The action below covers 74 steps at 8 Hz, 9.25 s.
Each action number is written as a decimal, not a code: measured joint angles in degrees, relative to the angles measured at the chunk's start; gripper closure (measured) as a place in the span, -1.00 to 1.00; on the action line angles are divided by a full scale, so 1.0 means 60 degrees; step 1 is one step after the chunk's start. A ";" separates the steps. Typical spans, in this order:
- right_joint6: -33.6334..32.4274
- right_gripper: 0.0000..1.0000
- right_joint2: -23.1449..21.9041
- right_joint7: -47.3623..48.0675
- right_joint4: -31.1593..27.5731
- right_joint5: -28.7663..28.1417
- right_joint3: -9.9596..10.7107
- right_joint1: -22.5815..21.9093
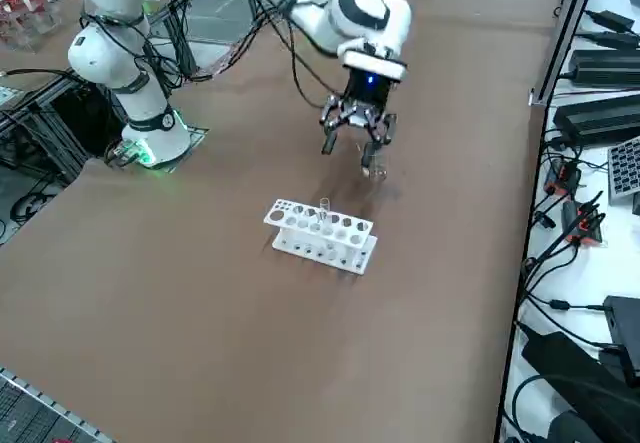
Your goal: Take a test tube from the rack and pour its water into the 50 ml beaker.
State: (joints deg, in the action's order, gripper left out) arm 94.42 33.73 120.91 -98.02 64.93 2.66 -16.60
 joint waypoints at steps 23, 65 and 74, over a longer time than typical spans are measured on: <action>-0.0590 -0.38 0.2339 0.3320 0.0466 0.2245 0.0549 0.0599; -0.0401 0.59 0.0546 -0.4493 0.4113 -1.0137 0.0457 -0.0792; 0.0081 0.59 0.0862 -0.7223 0.3413 -1.1631 0.0461 0.0091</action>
State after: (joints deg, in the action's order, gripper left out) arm 94.91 38.90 77.57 -77.54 -4.86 5.42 -16.05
